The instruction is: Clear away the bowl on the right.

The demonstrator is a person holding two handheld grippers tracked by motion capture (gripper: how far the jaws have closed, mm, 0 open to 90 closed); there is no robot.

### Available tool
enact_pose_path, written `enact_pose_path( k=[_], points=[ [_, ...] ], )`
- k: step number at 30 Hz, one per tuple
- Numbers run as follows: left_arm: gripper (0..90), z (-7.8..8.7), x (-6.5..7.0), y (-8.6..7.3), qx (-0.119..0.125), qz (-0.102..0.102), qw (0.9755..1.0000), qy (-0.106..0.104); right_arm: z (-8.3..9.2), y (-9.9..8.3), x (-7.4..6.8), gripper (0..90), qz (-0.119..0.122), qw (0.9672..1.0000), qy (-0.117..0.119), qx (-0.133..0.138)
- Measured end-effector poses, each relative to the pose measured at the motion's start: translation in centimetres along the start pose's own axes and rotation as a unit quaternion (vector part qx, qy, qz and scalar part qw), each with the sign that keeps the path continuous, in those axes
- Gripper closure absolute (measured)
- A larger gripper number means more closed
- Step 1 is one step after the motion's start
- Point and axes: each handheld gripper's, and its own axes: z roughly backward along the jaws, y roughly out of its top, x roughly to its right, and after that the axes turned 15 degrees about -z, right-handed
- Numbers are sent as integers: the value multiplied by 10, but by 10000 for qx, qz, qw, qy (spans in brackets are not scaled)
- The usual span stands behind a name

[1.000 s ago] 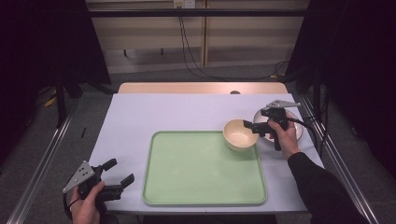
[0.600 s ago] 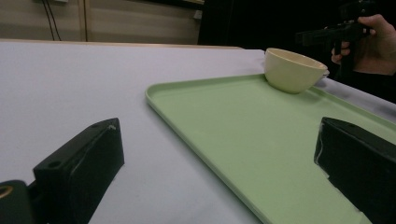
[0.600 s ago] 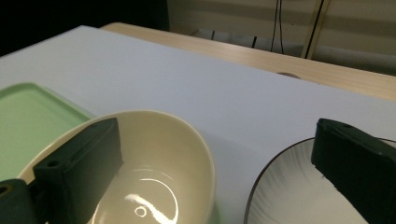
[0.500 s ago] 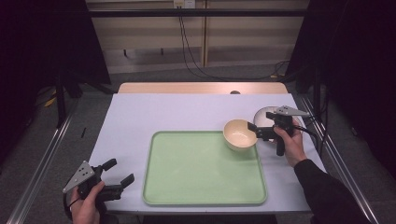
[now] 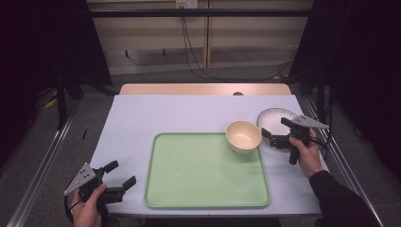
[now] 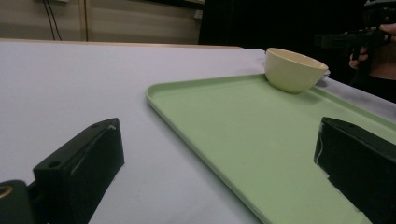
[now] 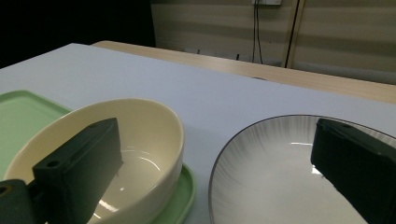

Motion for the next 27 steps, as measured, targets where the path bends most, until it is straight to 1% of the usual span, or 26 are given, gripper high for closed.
enact_pose_path(
  k=[2,3,4,5,6,9,10,11,12,13,14,15,16,19,20,22,27],
  points=[
    [15,0,0,0,19,25,10000,20,4,-1,0,14,-9,10000,37,56],
    [15,0,0,0,9,6,10000,-29,6,-1,-1,14,-44,9999,-6,134],
    [15,-1,1,0,50,69,10000,27,10,-2,-2,14,-71,9999,27,125],
    [15,-1,1,0,50,69,10000,27,10,-2,-2,14,-71,9999,27,125],
    [15,0,0,0,2,-12,10000,-38,14,-4,-2,14,-52,9999,43,147],
    [15,0,0,0,38,37,10000,-15,18,-5,-4,14,-43,9998,44,166],
    [15,0,0,0,37,28,10000,-16,22,-7,-6,12,55,9998,57,172],
    [15,0,0,0,37,28,10000,-16,22,-7,-6,12,55,9998,57,172],
    [15,0,0,0,35,32,10000,-17,27,-10,-7,12,34,9998,81,187],
    [15,0,0,0,35,32,10000,-17,27,-10,-7,12,34,9998,81,187],
    [15,0,1,0,30,24,10000,25,31,-12,-7,12,61,9997,96,200],
    [15,0,1,0,40,36,10000,10,31,-12,-7,12,61,9997,96,200],
    [14,0,1,0,39,36,10000,10,36,-14,-8,12,61,9997,87,214],
    [15,0,1,0,44,45,10000,13,40,-18,-9,12,40,9997,91,205],
    [15,0,1,0,46,45,10000,13,43,-21,-9,12,79,9997,97,200],
    [15,0,1,1,50,38,10000,-10,47,-23,-10,12,69,9997,103,212],
    [14,0,1,1,67,41,10000,4,54,-28,-13,12,66,9997,126,207]
  ],
)
